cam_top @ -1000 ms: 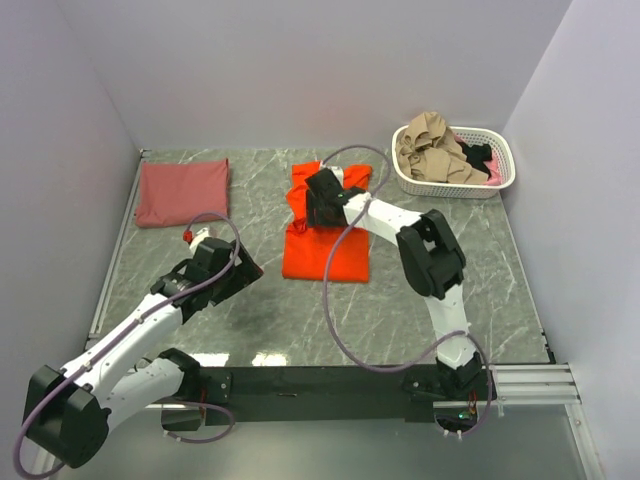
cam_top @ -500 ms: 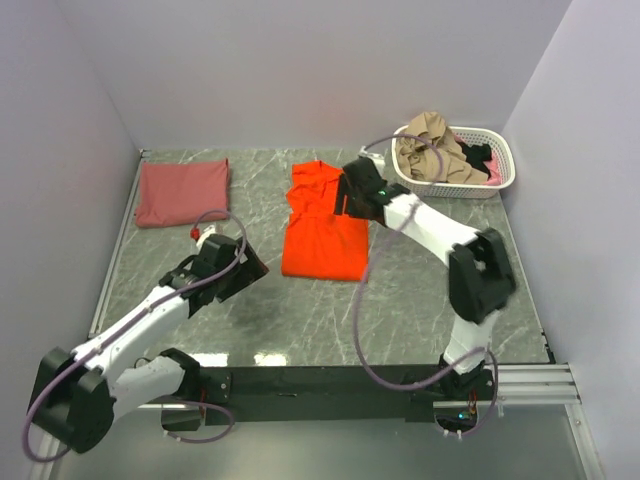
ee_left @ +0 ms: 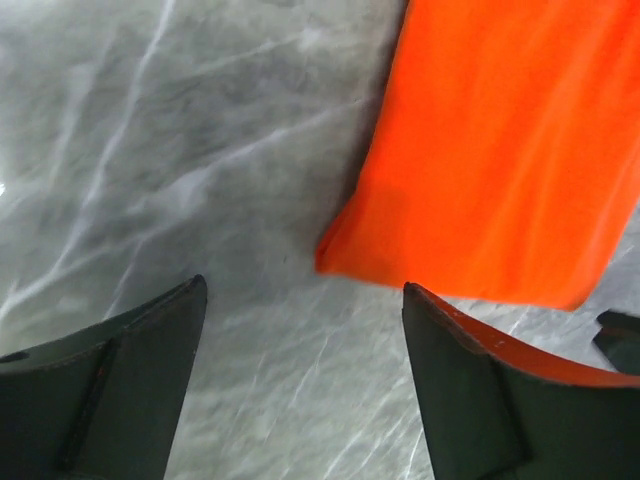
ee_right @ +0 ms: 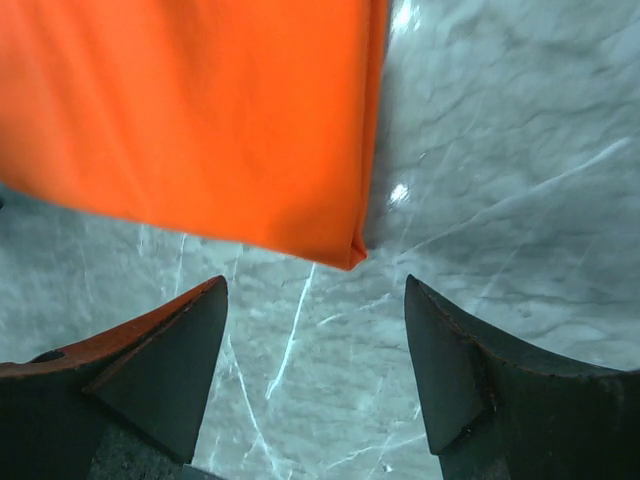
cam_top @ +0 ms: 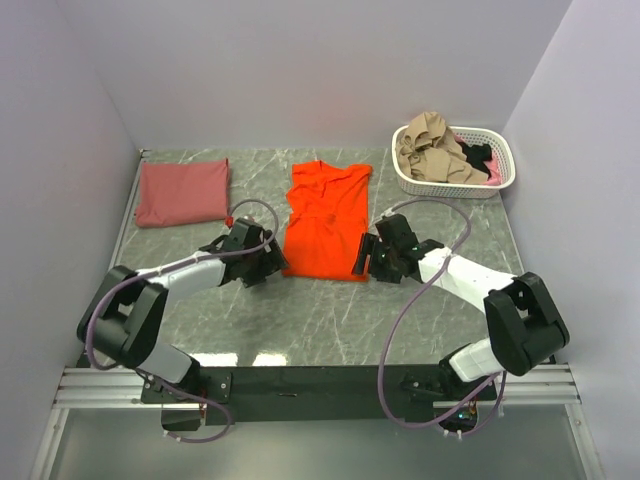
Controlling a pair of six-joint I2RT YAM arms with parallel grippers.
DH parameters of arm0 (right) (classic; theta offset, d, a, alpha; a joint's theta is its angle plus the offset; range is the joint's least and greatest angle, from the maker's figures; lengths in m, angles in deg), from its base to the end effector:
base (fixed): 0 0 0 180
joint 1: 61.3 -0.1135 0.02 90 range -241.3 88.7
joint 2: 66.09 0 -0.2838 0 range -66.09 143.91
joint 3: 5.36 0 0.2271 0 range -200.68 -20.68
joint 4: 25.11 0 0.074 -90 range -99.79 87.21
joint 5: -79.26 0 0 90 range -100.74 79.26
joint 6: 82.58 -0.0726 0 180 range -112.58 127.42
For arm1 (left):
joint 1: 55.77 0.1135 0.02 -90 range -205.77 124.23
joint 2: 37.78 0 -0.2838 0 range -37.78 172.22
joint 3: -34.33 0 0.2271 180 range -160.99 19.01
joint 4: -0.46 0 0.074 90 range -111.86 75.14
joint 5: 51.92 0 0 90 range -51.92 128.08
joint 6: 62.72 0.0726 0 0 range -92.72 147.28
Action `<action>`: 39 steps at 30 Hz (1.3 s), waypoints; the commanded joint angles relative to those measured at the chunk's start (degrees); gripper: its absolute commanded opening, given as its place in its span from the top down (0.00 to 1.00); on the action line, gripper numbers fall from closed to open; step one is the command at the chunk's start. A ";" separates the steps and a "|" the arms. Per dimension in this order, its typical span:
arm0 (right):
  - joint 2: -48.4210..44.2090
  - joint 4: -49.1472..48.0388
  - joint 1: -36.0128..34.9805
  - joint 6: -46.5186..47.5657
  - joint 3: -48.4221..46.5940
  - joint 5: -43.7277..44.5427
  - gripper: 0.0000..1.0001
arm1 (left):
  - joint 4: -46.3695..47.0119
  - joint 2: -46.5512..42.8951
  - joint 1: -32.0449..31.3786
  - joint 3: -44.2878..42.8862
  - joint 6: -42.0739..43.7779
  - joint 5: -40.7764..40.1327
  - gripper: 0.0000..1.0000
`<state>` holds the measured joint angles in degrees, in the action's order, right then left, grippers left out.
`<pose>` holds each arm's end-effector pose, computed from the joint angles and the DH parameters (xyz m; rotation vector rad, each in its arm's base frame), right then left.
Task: Fold and stack the t-shirts
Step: Fold the tshirt
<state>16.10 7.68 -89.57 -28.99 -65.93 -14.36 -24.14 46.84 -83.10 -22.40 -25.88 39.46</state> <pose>0.2425 0.1356 0.1919 0.1583 2.5972 0.5162 0.2509 -0.1317 0.1735 -0.5694 2.5308 -0.5929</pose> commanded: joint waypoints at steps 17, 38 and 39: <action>4.47 -8.07 1.64 -3.59 4.30 -2.62 0.41 | 6.20 10.74 -0.62 -2.18 0.96 3.09 0.82; -9.75 -1.93 -1.86 -1.74 14.49 -13.87 1.00 | -5.21 -13.14 -11.85 12.57 -8.77 -1.21 0.99; -12.99 -0.70 -3.18 -2.00 15.54 -14.48 1.00 | -8.79 -17.69 -13.35 13.28 -10.01 -2.95 0.99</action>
<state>9.83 1.93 -89.75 -31.33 -52.51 -25.60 -23.14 37.71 -92.48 -11.39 -30.96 39.92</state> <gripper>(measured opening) 0.013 0.015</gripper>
